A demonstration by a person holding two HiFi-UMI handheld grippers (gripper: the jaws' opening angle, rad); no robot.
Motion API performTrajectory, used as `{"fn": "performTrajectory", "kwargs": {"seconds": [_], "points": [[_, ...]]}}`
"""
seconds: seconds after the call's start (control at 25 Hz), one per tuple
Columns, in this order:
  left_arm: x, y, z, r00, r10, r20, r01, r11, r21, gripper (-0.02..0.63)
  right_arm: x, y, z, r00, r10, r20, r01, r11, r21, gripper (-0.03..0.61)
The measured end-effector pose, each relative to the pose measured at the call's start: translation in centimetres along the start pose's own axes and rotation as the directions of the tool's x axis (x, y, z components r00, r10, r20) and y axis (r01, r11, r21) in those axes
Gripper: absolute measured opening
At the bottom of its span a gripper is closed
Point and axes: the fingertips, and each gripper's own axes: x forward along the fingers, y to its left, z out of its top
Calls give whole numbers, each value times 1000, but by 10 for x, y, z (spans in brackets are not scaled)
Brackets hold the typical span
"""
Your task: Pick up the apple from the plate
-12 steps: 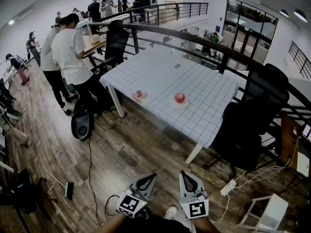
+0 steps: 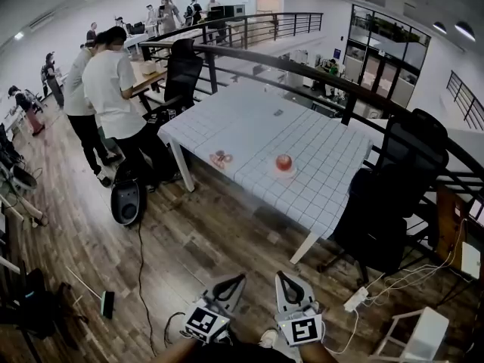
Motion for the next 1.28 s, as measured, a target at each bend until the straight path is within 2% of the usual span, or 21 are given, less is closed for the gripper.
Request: {"fn": "performTrajectory", "kwargs": {"seconds": [0.24,0.36,0.52,0.6,0.76,0.96,1.28], "points": [[-15,32,5,1000,0,17,0,1000,-3,21,24,23,6,1000,9,18,-10,999,34,23],[-27,55,13,999,7,41,-7,1000,-11,21,36,37,4,1000,-3,-10,3,1000,15,23],[-43,80,12,999,-18,42,18,1000,-1,21,55,55,4,999,-32,-9,32,999,36,23],[-51,88,8,999,-36,30,36,999,-6,21,63,59,8,999,-40,0,40,999,15,23],[-59,98,8,998,-53,38,54,998,-26,21,77,58,16,998,-66,0,66,997,-27,23],[-55,102,10,995,-86,56,88,996,-34,21,85,56,17,997,-78,-1,78,996,-34,23],[-8,106,17,993,-105,50,106,994,-12,21,101,4,-4,994,-103,-28,102,995,-18,23]]}}
